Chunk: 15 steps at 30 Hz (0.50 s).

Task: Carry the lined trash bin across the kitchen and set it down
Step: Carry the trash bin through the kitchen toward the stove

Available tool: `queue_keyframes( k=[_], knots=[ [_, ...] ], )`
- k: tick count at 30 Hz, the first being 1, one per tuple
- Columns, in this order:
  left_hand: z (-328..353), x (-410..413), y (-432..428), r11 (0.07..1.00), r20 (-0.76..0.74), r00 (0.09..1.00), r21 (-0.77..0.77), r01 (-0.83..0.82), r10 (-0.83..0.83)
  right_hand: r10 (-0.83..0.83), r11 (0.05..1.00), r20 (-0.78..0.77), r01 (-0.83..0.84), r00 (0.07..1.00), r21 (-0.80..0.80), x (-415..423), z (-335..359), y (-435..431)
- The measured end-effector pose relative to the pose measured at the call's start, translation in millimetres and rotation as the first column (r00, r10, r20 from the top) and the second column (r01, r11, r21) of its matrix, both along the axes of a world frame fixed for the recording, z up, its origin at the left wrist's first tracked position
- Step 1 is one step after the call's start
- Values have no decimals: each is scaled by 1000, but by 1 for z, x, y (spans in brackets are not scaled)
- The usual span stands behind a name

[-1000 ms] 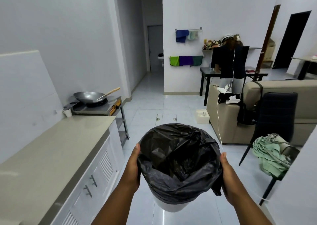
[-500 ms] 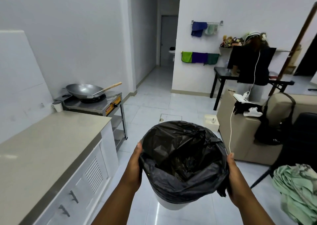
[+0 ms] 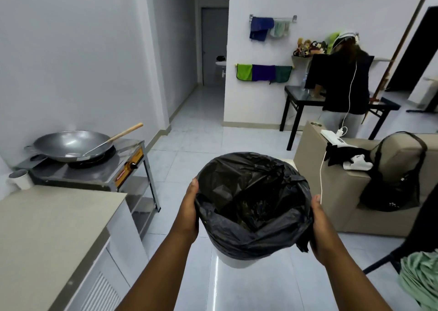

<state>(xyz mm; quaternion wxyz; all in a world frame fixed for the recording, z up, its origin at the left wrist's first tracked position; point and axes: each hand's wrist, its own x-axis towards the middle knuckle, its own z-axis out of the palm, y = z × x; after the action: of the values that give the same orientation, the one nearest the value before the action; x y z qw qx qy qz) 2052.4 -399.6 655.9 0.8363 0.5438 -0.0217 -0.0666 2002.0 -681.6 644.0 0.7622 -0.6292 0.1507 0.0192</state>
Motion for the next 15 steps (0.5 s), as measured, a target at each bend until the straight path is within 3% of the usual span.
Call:
queue_keyframes(
  k=[6,15],
  knots=[
    [6,105,-16,1000,-5,1000,-9,3,-3,-28,999,30,28,999,27,107,-1,-13],
    [14,277,-64,997,-26,997,44,-65,66,94,993,61,-89,994,-78,307,-11,-65]
  ],
)
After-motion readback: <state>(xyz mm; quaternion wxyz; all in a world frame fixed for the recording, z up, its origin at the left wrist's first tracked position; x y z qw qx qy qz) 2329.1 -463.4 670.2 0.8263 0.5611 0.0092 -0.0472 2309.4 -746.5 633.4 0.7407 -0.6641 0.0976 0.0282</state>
